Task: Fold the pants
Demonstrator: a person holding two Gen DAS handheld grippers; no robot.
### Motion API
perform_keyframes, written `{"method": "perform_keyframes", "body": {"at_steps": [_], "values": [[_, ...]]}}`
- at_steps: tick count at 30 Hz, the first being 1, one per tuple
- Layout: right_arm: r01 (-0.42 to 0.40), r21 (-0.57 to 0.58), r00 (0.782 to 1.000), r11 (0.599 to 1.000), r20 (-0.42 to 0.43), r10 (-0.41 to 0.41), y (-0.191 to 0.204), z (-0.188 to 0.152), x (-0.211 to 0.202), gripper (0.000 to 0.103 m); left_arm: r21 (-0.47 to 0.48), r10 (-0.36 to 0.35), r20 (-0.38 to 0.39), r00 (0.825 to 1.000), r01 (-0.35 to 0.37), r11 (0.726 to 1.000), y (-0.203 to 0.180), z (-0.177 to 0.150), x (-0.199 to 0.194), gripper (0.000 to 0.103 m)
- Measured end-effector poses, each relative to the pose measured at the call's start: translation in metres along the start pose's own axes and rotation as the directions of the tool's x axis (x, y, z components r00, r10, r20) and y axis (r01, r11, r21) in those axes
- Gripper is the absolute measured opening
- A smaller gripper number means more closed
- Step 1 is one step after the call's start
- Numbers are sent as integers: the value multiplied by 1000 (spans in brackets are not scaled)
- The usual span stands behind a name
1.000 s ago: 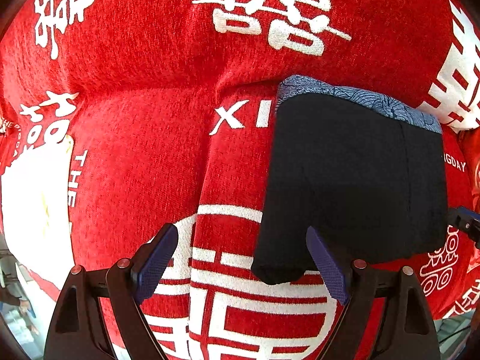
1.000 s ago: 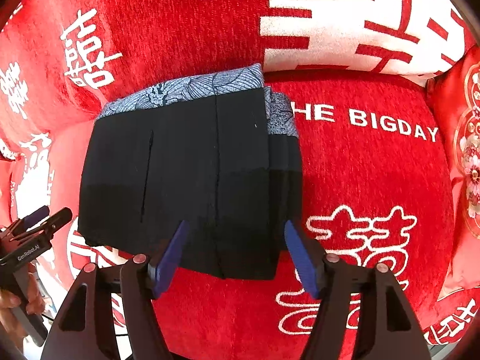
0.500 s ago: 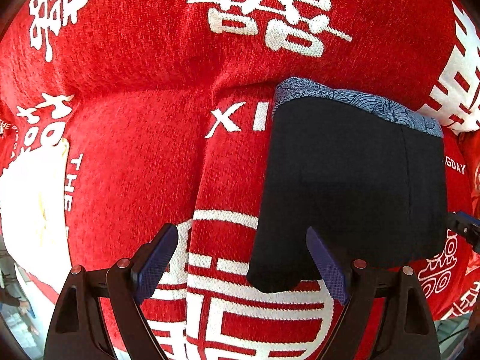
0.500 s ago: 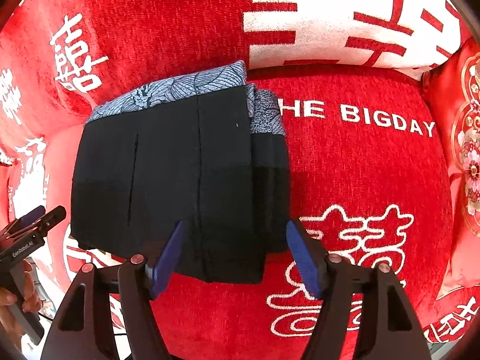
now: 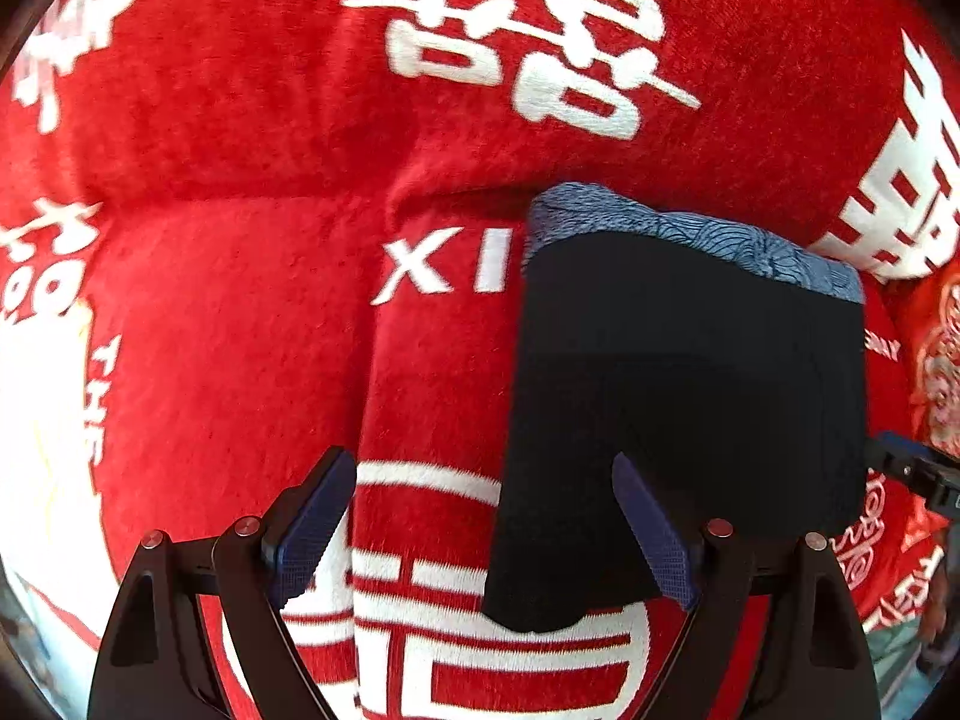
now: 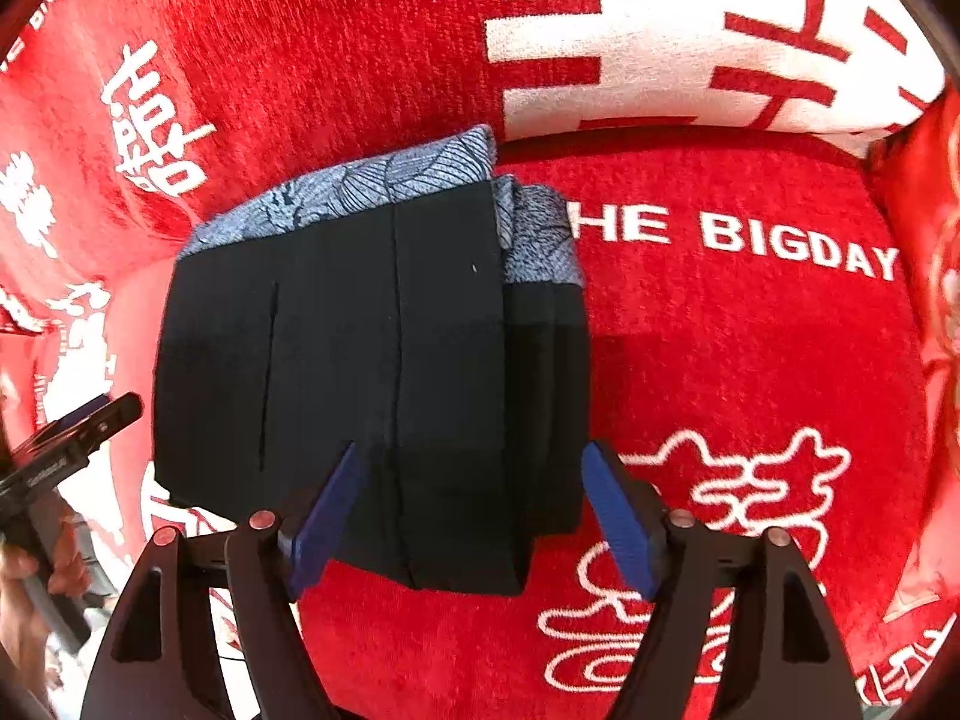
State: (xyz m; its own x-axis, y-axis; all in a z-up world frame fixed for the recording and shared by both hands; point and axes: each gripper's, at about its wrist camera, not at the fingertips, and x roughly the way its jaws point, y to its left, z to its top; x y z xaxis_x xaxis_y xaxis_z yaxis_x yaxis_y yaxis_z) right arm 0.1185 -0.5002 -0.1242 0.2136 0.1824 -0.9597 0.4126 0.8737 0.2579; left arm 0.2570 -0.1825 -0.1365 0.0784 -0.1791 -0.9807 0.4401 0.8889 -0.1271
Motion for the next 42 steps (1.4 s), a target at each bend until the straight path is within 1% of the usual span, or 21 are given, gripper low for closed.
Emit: {"method": "perform_keyframes", "body": {"at_steps": [2, 4, 7, 9, 11, 14, 15, 16, 17, 20, 21, 23, 24, 25, 26, 27, 28, 31, 38, 39, 42], "values": [[-45, -6, 999, 999, -2, 45, -9, 3, 1, 79, 23, -56, -16, 998, 56, 998, 3, 7, 7, 88], [-77, 0, 997, 997, 0, 77, -20, 5, 1, 79, 37, -138, -32, 990, 139, 990, 6, 13, 13, 88], [-151, 41, 988, 988, -14, 152, -43, 8, 7, 79, 77, -232, -68, 970, 237, 968, 4, 23, 27, 88], [-202, 74, 979, 977, -20, 204, -60, 9, 14, 79, 106, -243, -93, 966, 252, 962, 0, 28, 38, 88], [-244, 100, 968, 965, -34, 248, -71, 12, 24, 79, 121, -277, -135, 951, 294, 948, -5, 33, 53, 88], [-332, 113, 940, 937, -39, 338, -81, 17, 37, 79, 129, -330, -168, 929, 352, 927, -9, 40, 68, 88], [-368, 111, 926, 923, -44, 375, -82, 20, 42, 79, 132, -339, -174, 925, 363, 922, -10, 42, 72, 97], [-397, 112, 913, 911, -50, 404, -82, 23, 48, 79, 136, -333, -175, 927, 357, 924, -11, 43, 75, 102], [-419, 115, 903, 901, -56, 427, -82, 25, 53, 79, 143, -332, -180, 926, 358, 923, -13, 43, 80, 102], [-486, 137, 865, 863, -69, 498, -80, 30, 69, 79, 104, -379, -195, 904, 404, 909, -16, 45, 91, 102], [-492, 144, 860, 859, -69, 505, -79, 33, 73, 79, 92, -386, -191, 902, 408, 908, -18, 44, 93, 102], [-494, 186, 858, 850, -59, 511, -79, 35, 75, 76, 77, -375, -168, 912, 391, 917, -25, 42, 93, 101], [-489, 205, 859, 848, -59, 509, -80, 35, 74, 64, 73, -384, -152, 911, 398, 915, -28, 41, 91, 84], [-491, 205, 858, 847, -52, 511, -80, 32, 69, 60, 73, -405, -132, 905, 416, 906, -34, 38, 84, 78], [-498, 205, 855, 843, -46, 516, -80, 30, 66, 51, 89, -390, -113, 914, 400, 912, -38, 36, 77, 74], [-517, 212, 844, 830, -37, 535, -79, 27, 60, 45, 111, -388, -101, 916, 398, 911, -43, 33, 71, 66], [-529, 213, 837, 821, -28, 547, -78, 25, 57, 43, 132, -375, -86, 923, 383, 914, -48, 30, 63, 63], [-561, 197, 819, 804, -11, 574, -74, 16, 41, 40, 140, -361, -66, 930, 367, 920, -55, 20, 45, 57], [-638, 181, 756, 749, -40, 654, -58, -31, 6, 40, 67, -366, -46, 930, 368, 927, -42, -24, -4, 57], [-640, 183, 752, 746, -50, 658, -54, -41, 5, 40, 60, -363, -49, 931, 365, 929, -40, -31, -7, 58], [-626, 174, 760, 760, -85, 645, -44, -66, 8, 40, 54, -343, -66, 937, 346, 937, -36, -60, -10, 58]]}}
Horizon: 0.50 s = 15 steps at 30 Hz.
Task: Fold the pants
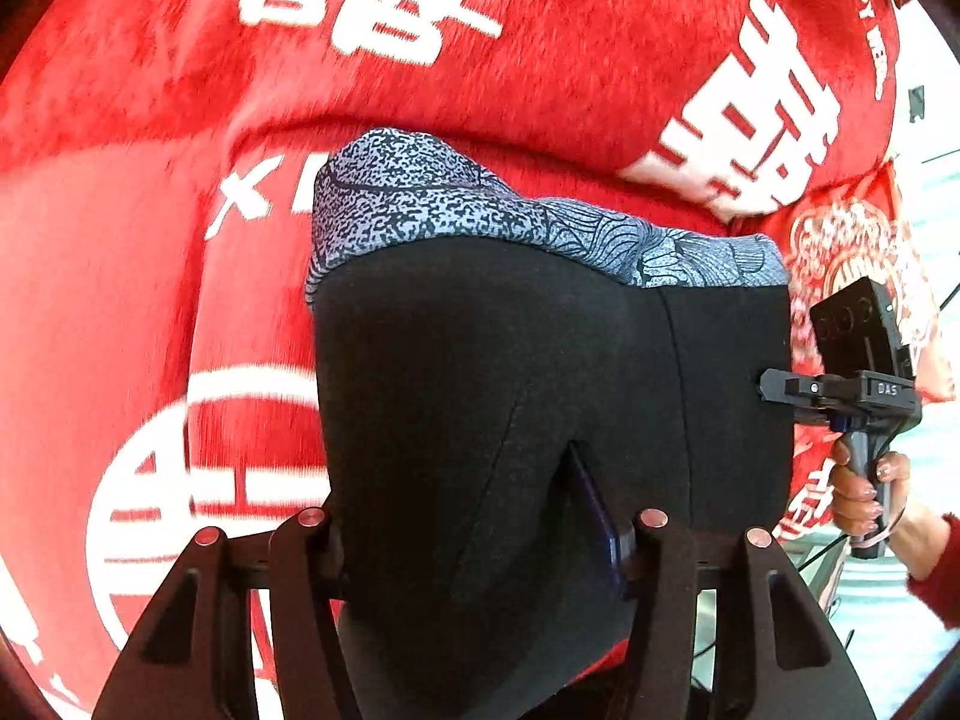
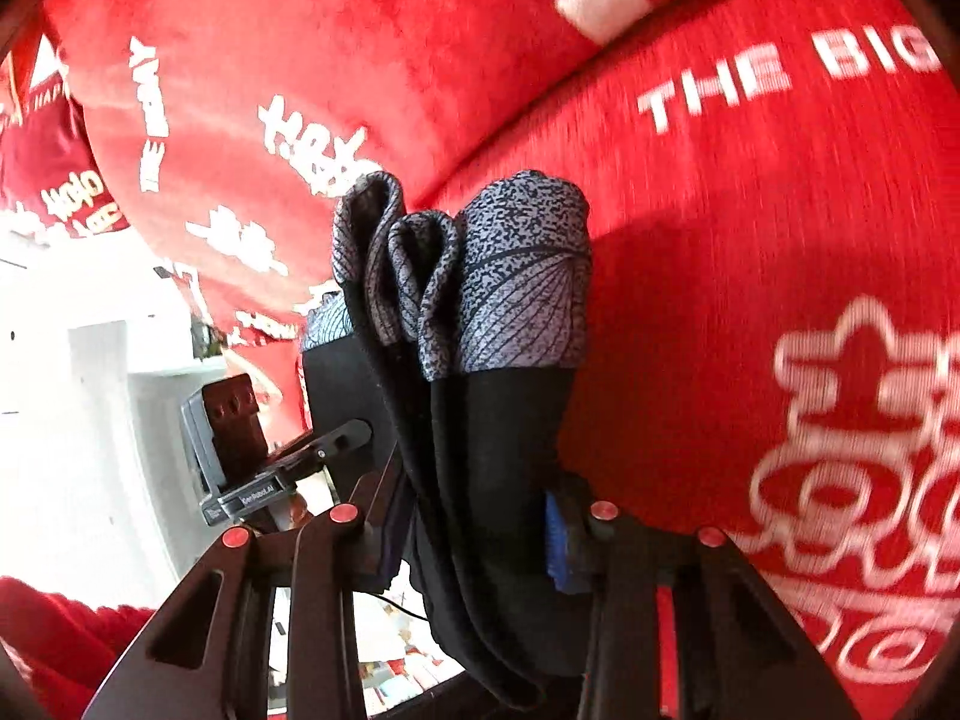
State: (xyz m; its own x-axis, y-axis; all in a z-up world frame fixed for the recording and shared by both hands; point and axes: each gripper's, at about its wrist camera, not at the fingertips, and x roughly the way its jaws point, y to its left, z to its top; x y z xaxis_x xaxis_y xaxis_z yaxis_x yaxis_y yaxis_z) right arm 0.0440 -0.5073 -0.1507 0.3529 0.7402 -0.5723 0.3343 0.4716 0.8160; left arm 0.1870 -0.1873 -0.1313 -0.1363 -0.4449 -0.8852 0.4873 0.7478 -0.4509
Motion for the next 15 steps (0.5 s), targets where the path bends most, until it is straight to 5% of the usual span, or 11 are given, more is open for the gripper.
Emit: {"method": "perform_keyframes", "body": {"at_steps": [5, 7, 8, 11, 15], "values": [[123, 18, 992, 992, -18, -123, -25, -24, 19, 43, -7, 64, -55, 996, -65, 998, 16, -35, 30, 66], [211, 2, 977, 977, 32, -211, -31, -31, 24, 54, -4, 106, -5, 994, -106, 994, 25, -43, 31, 94], [227, 22, 973, 974, 43, -228, -33, -29, 25, 66, -7, 126, 8, 992, -125, 992, 29, -42, 33, 98], [263, 75, 960, 962, 80, -268, -31, -38, 22, 71, -18, 159, 23, 987, -159, 987, 33, -42, 31, 103], [541, 45, 830, 840, 133, -542, 3, -55, 14, 82, 14, 282, 50, 958, -283, 959, 18, -45, 22, 103]]}}
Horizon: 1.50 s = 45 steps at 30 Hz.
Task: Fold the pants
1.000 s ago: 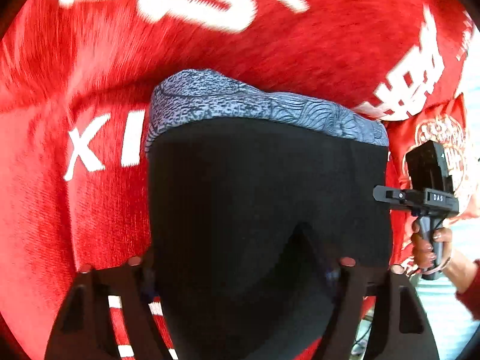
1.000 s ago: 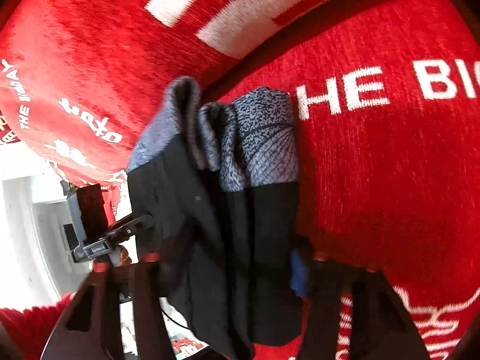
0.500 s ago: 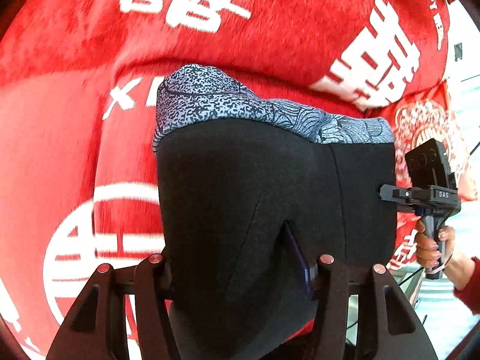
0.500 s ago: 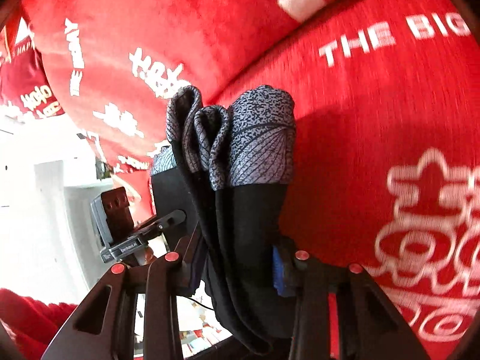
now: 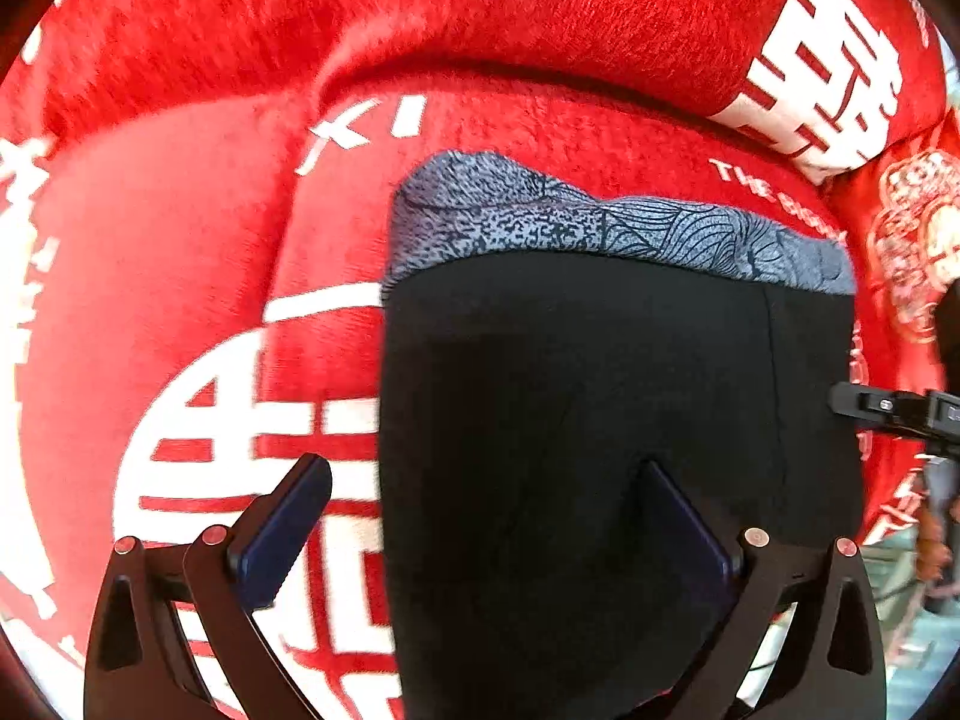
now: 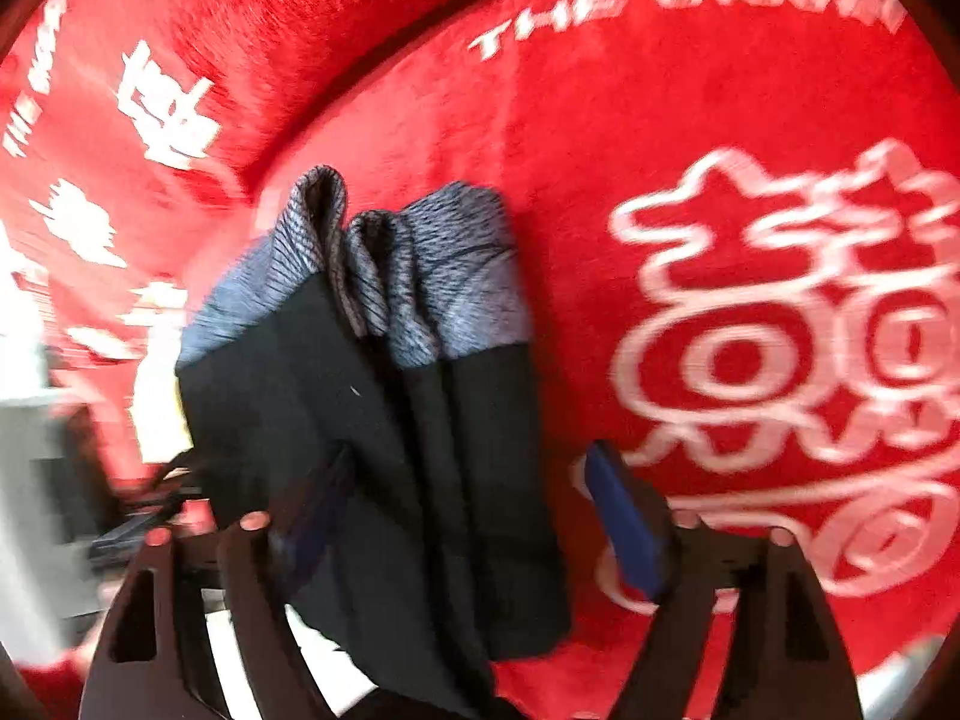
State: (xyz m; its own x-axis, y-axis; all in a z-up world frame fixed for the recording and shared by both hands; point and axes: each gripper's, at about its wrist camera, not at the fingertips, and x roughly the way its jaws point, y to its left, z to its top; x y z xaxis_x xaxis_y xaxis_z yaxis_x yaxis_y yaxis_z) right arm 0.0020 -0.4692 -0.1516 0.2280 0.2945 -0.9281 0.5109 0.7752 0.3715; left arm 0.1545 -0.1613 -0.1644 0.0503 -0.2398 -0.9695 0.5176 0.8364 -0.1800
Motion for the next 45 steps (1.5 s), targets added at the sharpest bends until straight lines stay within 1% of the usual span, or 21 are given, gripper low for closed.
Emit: {"method": "perform_keyframes", "body": {"at_steps": [2, 4, 6, 8, 12, 14, 16, 17, 19, 20, 23, 26, 29, 32, 35, 39, 45], "values": [[102, -26, 995, 994, 20, -101, 10, -9, -12, 82, 2, 68, 5, 998, -68, 998, -3, -2, -9, 103], [150, -28, 989, 988, 24, -149, 10, -18, -21, 82, 0, 123, 19, 992, -123, 992, -4, -7, -20, 103], [156, -12, 988, 988, 12, -156, 12, -28, -26, 82, -8, 139, 10, 990, -139, 990, -7, -11, -25, 103], [164, 0, 986, 987, 16, -164, 12, -39, -30, 82, -11, 146, -7, 989, -146, 989, -9, -19, -29, 103], [182, 16, 983, 983, 27, -182, 20, -62, -42, 83, 19, 159, -28, 987, -159, 987, -21, -34, -37, 103], [173, 17, 984, 985, 37, -173, 27, -73, -51, 83, 25, 167, -34, 985, -166, 986, -28, -42, -44, 103], [184, 2, 981, 983, 62, -184, 37, -84, -61, 85, 27, 186, -30, 982, -185, 982, -38, -48, -53, 103], [195, -9, 978, 981, 74, -194, 41, -87, -66, 89, 29, 198, -29, 980, -197, 980, -41, -51, -58, 103], [212, -35, 973, 977, 96, -208, 52, -94, -75, 101, 33, 210, -29, 977, -209, 977, -46, -57, -66, 103], [218, -43, 971, 975, 106, -212, 59, -93, -75, 103, 34, 213, -35, 976, -212, 977, -49, -60, -70, 103], [232, -75, 968, 970, 118, -222, 78, -98, -82, 103, 36, 217, -48, 975, -216, 976, -55, -67, -81, 103], [246, -85, 966, 966, 105, -237, 90, -103, -88, 103, 37, 225, -54, 973, -224, 974, -59, -72, -93, 103], [236, -56, 969, 970, 87, -231, 94, -107, -92, 103, 31, 246, -57, 968, -245, 969, -60, -75, -102, 103], [225, -34, 972, 974, 76, -222, 98, -112, -97, 103, 19, 239, -74, 968, -238, 971, -57, -78, -109, 103], [253, -48, 966, 966, 73, -250, 105, -118, -101, 103, 14, 237, -88, 968, -236, 972, -56, -80, -116, 103], [278, -66, 959, 958, 67, -274, 113, -122, -103, 103, 44, 258, -87, 962, -255, 966, -60, -84, -123, 103], [308, -102, 951, 946, 66, -303, 122, -124, -103, 103, 52, 254, -91, 963, -250, 967, -65, -86, -128, 103]]}}
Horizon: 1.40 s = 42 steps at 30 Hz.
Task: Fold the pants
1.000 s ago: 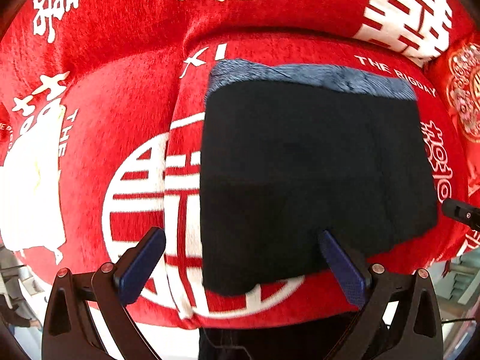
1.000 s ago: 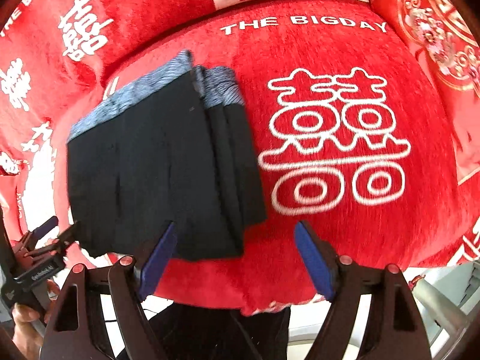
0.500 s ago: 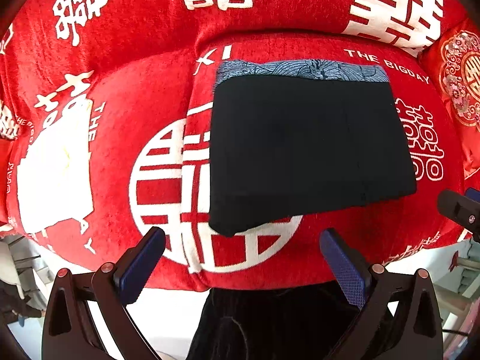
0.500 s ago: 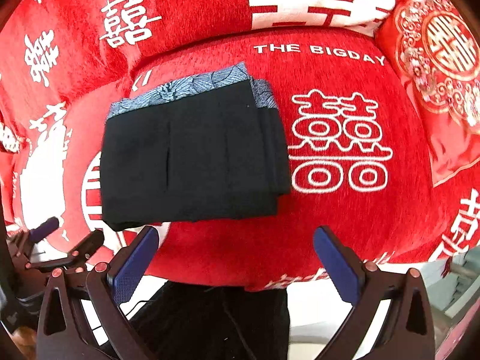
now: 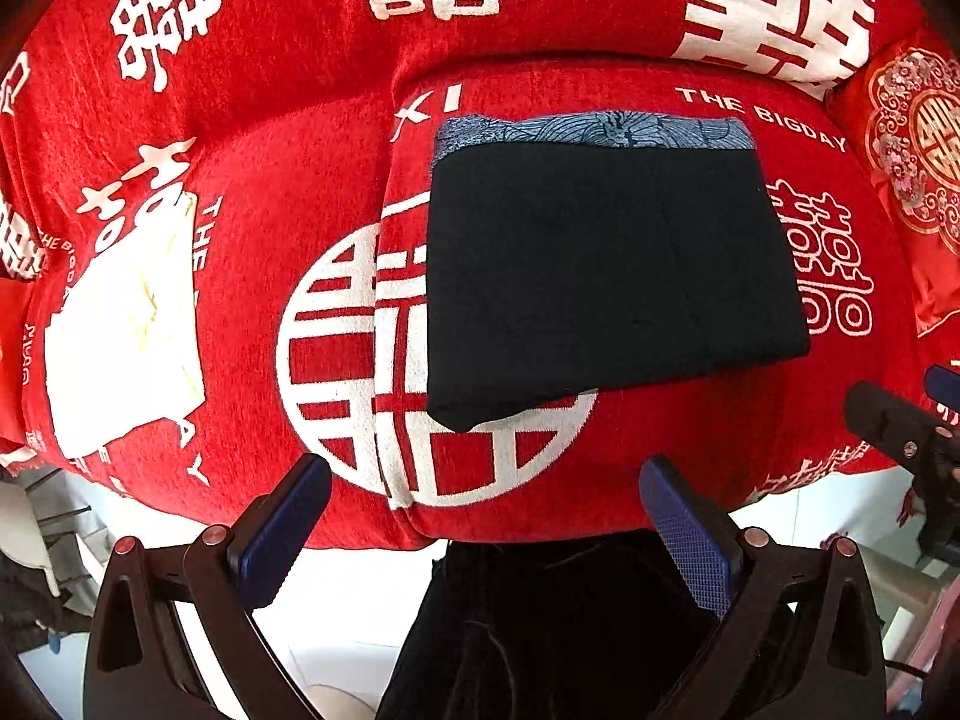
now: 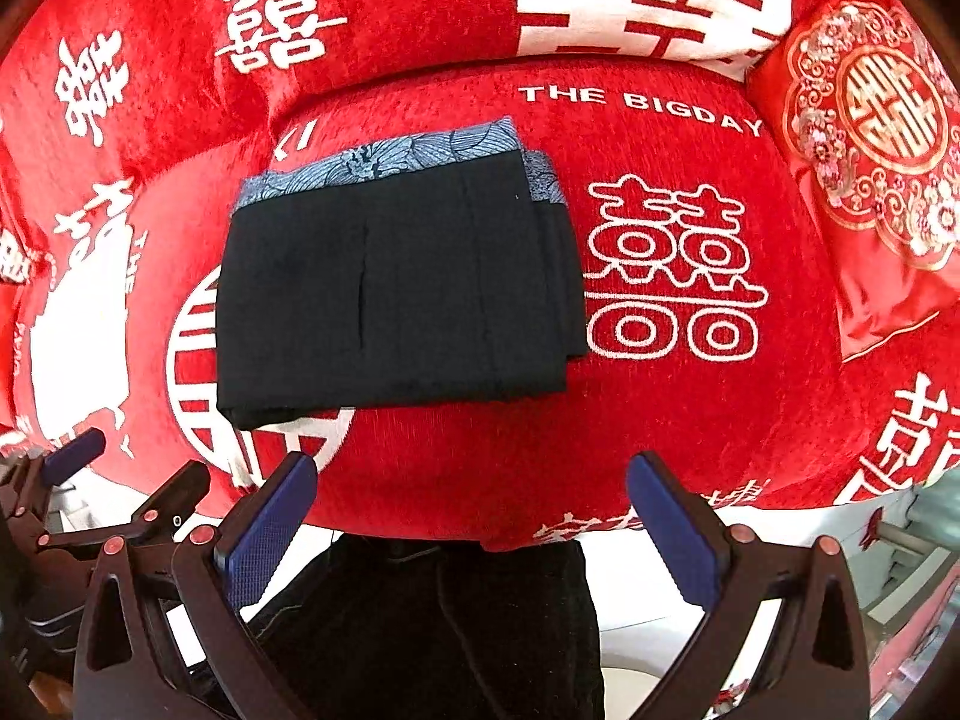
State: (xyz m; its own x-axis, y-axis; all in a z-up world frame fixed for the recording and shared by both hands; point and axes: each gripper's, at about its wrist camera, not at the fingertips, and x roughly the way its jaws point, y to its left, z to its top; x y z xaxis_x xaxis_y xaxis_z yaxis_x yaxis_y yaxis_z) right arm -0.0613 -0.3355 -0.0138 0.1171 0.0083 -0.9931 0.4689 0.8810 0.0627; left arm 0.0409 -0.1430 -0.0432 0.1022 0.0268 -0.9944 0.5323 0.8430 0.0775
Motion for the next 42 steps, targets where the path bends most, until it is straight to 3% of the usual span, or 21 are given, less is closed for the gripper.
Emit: {"method": "perform_keyframes", "body": {"at_steps": [42], "values": [[59, -44, 998, 997, 32, -58, 27, -5, -14, 103, 22, -6, 73, 997, 5, 1000, 5, -1, -15, 103]]}}
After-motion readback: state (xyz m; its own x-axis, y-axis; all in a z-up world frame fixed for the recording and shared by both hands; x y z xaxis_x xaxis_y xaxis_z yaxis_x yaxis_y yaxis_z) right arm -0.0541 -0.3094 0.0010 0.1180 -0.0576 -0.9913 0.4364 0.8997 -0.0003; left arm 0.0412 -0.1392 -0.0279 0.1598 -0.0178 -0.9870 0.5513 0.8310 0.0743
